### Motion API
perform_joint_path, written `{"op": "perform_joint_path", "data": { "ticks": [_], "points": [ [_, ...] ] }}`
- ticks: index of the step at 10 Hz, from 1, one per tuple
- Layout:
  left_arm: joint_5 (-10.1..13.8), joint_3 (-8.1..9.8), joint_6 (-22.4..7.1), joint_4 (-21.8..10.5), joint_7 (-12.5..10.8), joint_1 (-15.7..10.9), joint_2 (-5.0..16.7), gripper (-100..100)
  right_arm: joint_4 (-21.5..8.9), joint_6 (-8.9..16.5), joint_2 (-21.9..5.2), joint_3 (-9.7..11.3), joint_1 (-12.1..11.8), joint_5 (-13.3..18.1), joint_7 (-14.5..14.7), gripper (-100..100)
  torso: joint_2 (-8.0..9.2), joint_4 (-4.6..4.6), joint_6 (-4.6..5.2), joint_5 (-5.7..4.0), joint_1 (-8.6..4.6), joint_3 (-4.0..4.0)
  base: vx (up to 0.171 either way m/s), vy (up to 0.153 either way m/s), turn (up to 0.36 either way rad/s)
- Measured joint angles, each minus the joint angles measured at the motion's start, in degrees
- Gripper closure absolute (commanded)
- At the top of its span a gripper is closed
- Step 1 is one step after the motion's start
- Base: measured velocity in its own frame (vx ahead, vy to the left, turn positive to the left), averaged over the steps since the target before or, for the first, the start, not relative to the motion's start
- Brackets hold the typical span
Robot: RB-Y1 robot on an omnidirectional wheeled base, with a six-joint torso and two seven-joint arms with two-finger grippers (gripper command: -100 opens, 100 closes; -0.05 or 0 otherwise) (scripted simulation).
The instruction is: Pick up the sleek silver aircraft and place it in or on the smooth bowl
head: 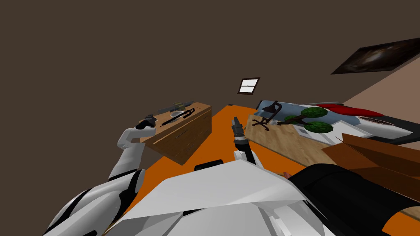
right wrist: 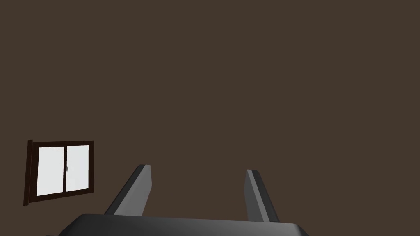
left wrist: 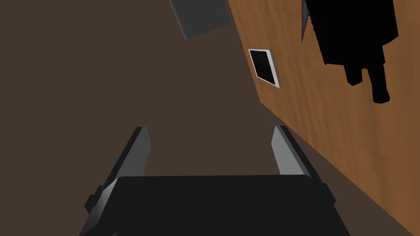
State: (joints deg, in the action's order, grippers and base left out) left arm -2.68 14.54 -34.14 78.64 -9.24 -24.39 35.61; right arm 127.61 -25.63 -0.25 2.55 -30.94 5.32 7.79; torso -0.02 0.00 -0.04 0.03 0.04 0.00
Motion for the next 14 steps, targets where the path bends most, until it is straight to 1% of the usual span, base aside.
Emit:
{"op": "perform_joint_path", "data": {
  "ticks": [1, 2, 3, 4, 5, 6, 7, 8, 9, 10, 11, 12, 13, 14],
  "points": [
    [-0.42, 0.86, -1.37, -1.80, -0.15, -1.73, 0.55, -100, 0.00, 0.00, 0.00, 0.00, 0.01, 0.00, 0.00, 0, 0.00, 0.00, 0.06, -0.01, 0.03, 0.00, -0.020, 0.028, -0.087],
    [-0.60, 1.42, -2.88, -3.08, -0.27, -2.64, 0.87, -100, 0.00, 0.00, 0.00, 0.00, 0.00, 0.00, 0.00, 0, 0.03, 0.00, -0.01, 0.01, 0.07, 0.01, -0.012, 0.015, 0.025],
    [-0.61, 1.59, -4.14, -3.62, -0.30, -2.98, 1.02, -100, 0.00, 0.00, 0.00, 0.00, 0.00, 0.00, 0.00, 0, 0.02, 0.01, -0.01, 0.01, 0.05, 0.01, -0.014, 0.025, -0.118],
    [-1.21, 2.50, -5.74, -5.10, -0.51, -4.58, 1.38, -100, 0.00, 0.00, 0.00, 0.00, 0.01, 0.00, 0.00, 0, 0.02, 0.01, 0.04, 0.00, 0.07, 0.01, -0.014, 0.028, -0.114],
    [-1.76, 2.94, -7.04, -7.43, -0.74, -6.26, 1.59, -100, 0.00, 0.00, 0.00, 0.00, 0.00, 0.00, 0.00, 0, 0.01, 0.00, 0.02, 0.01, 0.07, 0.00, -0.007, 0.012, -0.011],
    [-1.44, 3.19, -8.44, -7.77, -0.70, -6.35, 1.90, -100, 0.00, 0.00, 0.00, 0.00, 0.00, 0.00, 0.00, 0, 0.01, 0.00, -0.02, 0.01, 0.04, 0.00, -0.010, 0.016, -0.147],
    [-1.86, 4.16, -9.96, -9.46, -0.87, -7.99, 2.31, -100, 0.00, 0.00, 0.00, 0.00, 0.01, 0.00, 0.00, 0, 0.00, 0.00, 0.04, -0.01, 0.03, 0.00, -0.013, 0.025, -0.102],
    [-1.82, 4.82, -11.78, -10.07, -0.93, -8.62, 2.64, -100, 0.00, 0.00, 0.00, 0.00, 0.00, 0.00, 0.00, 0, 0.01, 0.00, -0.01, 0.01, 0.06, 0.01, -0.006, 0.013, 0.009],
    [-1.72, 4.97, -13.16, -11.22, -0.87, -9.26, 2.93, -100, 0.00, 0.00, 0.00, 0.00, 0.00, 0.00, 0.00, 0, 0.00, 0.00, -0.02, 0.01, 0.04, 0.00, -0.007, 0.015, -0.148],
    [-2.11, 6.00, -15.10, -12.18, -1.01, -10.62, 3.25, -100, 0.00, 0.00, 0.00, 0.00, 0.01, 0.00, 0.00, 0, -0.01, 0.00, 0.04, -0.01, 0.02, -0.01, -0.007, 0.021, -0.100],
    [-2.53, 6.51, -17.00, -13.53, -1.25, -11.76, 3.35, -100, 0.00, 0.00, 0.00, 0.00, 0.00, 0.00, 0.00, 0, -0.01, -0.01, 0.00, 0.01, 0.04, -0.01, -0.003, 0.010, 0.000],
    [-2.49, 6.76, -18.43, -13.99, -1.30, -11.84, 3.41, -100, 0.00, 0.00, 0.00, 0.00, 0.00, 0.00, 0.00, 0, -0.01, -0.01, -0.02, 0.01, 0.03, -0.01, -0.007, 0.009, -0.170],
    [-2.87, 7.75, -19.65, -16.03, -1.46, -13.43, 3.88, -100, 0.00, 0.00, 0.00, 0.00, 0.01, 0.00, 0.00, 0, -0.02, -0.01, 0.04, -0.01, 0.00, -0.01, -0.006, 0.018, -0.101],
    [-3.10, 8.34, -21.19, -17.37, -1.61, -14.42, 4.03, -100, 0.00, 0.00, 0.00, 0.00, 0.00, 0.00, 0.00, 0, -0.02, -0.01, -0.01, 0.01, 0.03, -0.01, -0.003, 0.010, 0.011]
  ]
}}
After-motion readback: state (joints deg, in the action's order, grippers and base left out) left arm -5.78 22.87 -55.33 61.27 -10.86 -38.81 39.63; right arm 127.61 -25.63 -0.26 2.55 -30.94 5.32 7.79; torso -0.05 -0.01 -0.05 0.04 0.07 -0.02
